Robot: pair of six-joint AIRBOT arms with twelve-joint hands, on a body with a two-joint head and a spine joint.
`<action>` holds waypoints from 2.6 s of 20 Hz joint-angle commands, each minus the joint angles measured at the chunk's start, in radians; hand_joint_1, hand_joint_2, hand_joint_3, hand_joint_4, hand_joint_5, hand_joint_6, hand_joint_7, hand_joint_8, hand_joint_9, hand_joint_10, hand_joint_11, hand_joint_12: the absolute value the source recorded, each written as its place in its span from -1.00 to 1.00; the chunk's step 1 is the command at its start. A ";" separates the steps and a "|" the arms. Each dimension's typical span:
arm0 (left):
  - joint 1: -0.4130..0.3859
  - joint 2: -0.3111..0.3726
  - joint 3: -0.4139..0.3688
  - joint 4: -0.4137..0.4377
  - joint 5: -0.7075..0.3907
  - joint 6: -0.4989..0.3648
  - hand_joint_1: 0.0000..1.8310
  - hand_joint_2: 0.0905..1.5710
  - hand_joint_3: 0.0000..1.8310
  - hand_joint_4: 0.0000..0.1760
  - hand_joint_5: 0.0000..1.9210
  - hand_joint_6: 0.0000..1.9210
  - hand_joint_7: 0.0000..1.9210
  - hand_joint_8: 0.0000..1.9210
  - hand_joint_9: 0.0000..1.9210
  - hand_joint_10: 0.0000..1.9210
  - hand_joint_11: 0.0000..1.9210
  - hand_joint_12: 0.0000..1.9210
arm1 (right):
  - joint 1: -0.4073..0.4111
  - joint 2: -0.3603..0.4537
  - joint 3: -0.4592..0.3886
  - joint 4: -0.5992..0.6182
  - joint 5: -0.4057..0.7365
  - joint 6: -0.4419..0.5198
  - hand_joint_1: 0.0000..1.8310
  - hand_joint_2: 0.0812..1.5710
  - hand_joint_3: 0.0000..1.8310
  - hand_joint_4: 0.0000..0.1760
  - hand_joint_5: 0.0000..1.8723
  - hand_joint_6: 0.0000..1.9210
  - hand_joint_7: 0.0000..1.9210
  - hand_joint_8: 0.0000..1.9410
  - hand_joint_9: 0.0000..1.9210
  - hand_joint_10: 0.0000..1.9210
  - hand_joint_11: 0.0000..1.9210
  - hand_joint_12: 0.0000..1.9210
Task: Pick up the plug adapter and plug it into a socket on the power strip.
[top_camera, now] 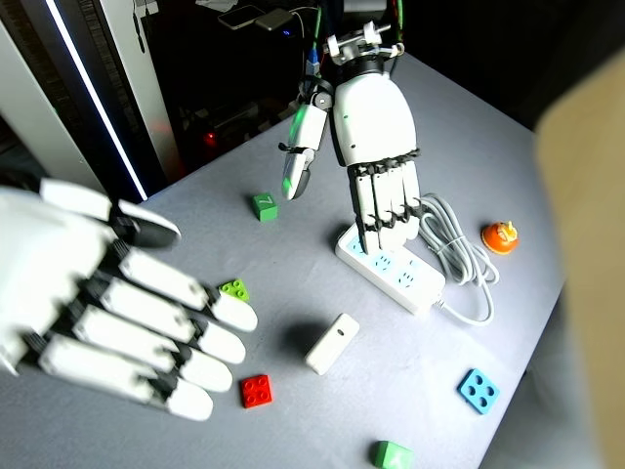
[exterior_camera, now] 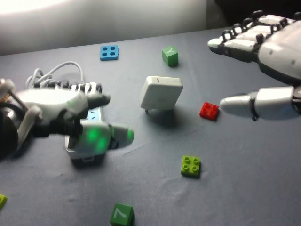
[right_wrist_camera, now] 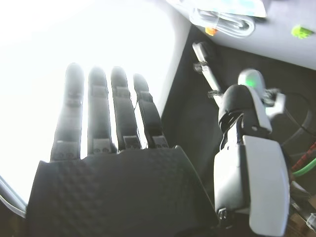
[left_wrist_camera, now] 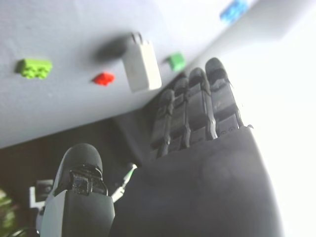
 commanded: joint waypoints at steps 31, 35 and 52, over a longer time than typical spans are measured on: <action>0.180 -0.108 0.026 0.153 -0.139 -0.239 -1.00 0.51 -1.00 -1.00 -0.89 -1.00 -0.92 -1.00 -0.91 -1.00 -1.00 -0.64 | 0.179 -0.511 0.604 0.234 -0.294 0.150 0.11 0.46 -1.00 -1.00 -0.72 -1.00 -0.75 -0.99 -0.75 -0.99 -1.00 -0.15; 0.186 -0.109 0.027 0.153 -0.137 -0.239 -1.00 0.51 -1.00 -1.00 -0.90 -1.00 -0.92 -1.00 -0.89 -0.99 -1.00 -0.62 | 0.161 -0.551 0.644 0.261 -0.299 0.150 0.06 0.49 -1.00 -1.00 -0.79 -1.00 -0.79 -1.00 -0.78 -1.00 -1.00 -0.19; 0.191 -0.111 0.030 0.153 -0.133 -0.238 -1.00 0.51 -1.00 -1.00 -0.91 -1.00 -0.95 -1.00 -0.91 -1.00 -1.00 -0.67 | 0.096 -0.625 0.700 0.314 -0.287 0.155 0.07 0.47 -1.00 -1.00 -0.68 -0.98 -0.75 -0.99 -0.76 -1.00 -1.00 -0.17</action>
